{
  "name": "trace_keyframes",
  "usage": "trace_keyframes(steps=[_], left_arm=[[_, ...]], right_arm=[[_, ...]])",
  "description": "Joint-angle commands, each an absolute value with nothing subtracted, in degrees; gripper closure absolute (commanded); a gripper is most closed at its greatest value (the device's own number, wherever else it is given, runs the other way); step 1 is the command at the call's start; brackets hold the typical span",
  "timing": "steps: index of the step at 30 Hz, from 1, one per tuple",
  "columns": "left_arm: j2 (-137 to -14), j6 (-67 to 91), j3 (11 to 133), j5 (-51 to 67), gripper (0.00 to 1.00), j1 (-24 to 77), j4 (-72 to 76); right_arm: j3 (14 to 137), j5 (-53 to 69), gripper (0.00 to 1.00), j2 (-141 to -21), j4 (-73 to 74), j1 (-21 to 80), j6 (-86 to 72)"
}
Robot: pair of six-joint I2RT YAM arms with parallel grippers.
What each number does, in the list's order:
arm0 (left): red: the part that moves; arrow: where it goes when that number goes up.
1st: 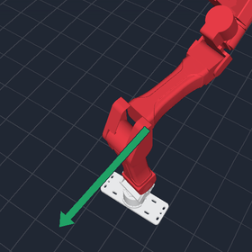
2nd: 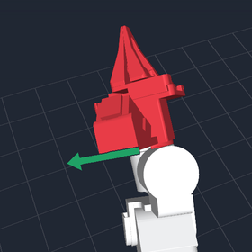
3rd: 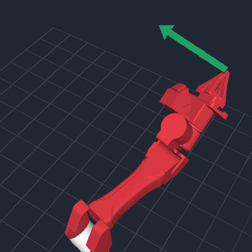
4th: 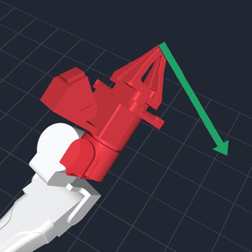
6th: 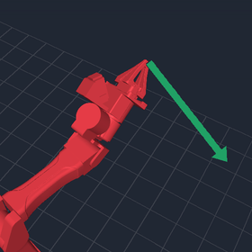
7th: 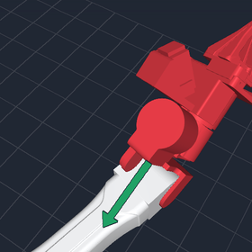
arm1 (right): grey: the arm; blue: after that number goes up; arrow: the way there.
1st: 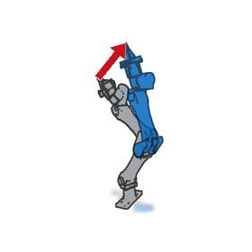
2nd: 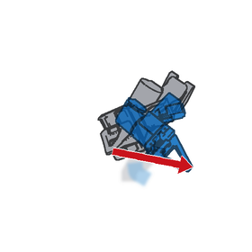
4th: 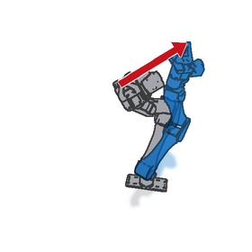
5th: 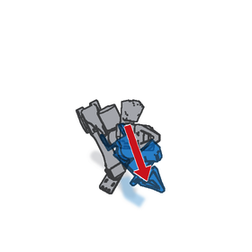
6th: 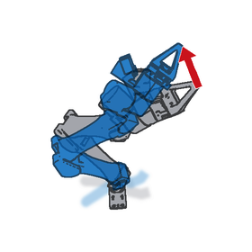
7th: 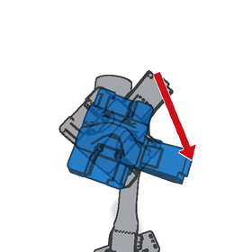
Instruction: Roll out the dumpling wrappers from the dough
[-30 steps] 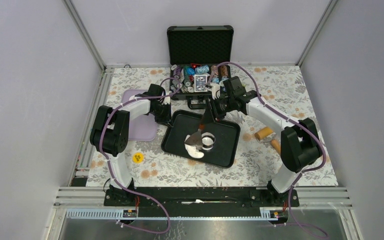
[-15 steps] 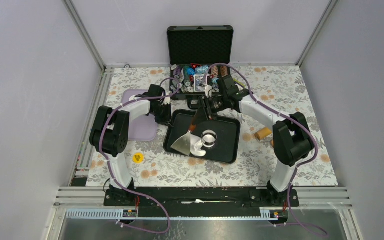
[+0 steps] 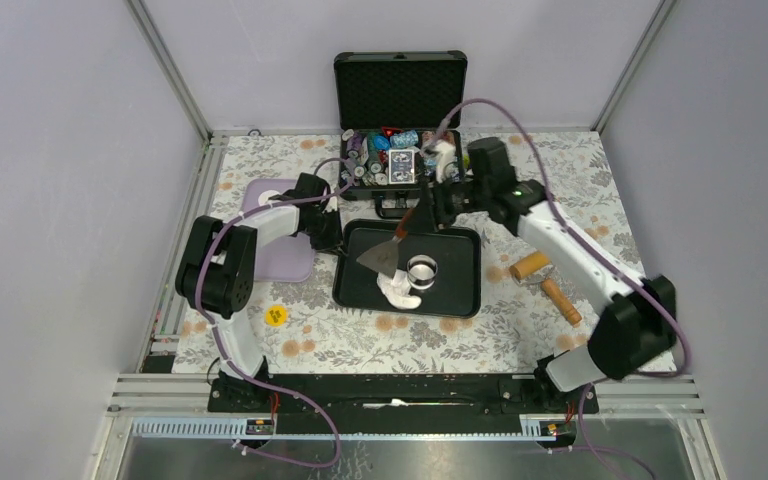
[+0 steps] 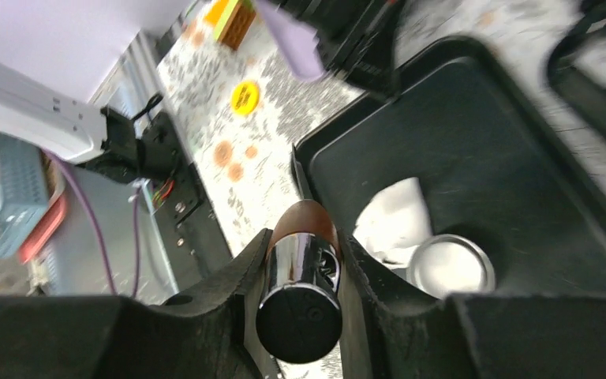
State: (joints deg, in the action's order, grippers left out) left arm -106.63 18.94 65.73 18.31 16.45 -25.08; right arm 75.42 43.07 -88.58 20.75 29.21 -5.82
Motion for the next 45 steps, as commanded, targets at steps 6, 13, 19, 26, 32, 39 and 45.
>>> trace_keyframes(steps=[6, 13, 19, 26, 32, 39, 45], left_arm=[[-105.2, 23.6, 64.9, 23.1, 0.92, 17.0, -26.7], [-104.6, 19.7, 74.1, 24.4, 0.29, 15.8, -30.6], [-110.5, 17.6, 80.2, 22.5, 0.26, 14.8, -32.2], [-117.6, 18.3, 84.8, 20.6, 0.35, 15.0, -34.2], [-118.4, 18.8, 83.7, 20.8, 0.43, 15.1, -33.9], [-119.2, 20.7, 83.3, 21.2, 0.68, 15.2, -33.6], [-119.2, 22.7, 82.6, 20.3, 0.90, 15.3, -33.4]], right_arm=[[67.3, 36.6, 1.00, -75.6, 10.5, 18.1, -3.6], [69.9, 37.5, 1.00, -78.8, 8.6, 18.8, -6.9], [79.6, 27.2, 1.00, -86.6, 12.9, 25.4, -6.0], [83.4, 22.7, 1.00, -93.4, 14.6, 30.6, -5.4], [82.9, 21.2, 1.00, -96.9, 17.2, 30.8, -4.8], [81.9, 21.4, 1.00, -98.6, 17.6, 30.8, -4.3], [82.9, 22.8, 1.00, -99.2, 21.0, 30.8, -3.2]])
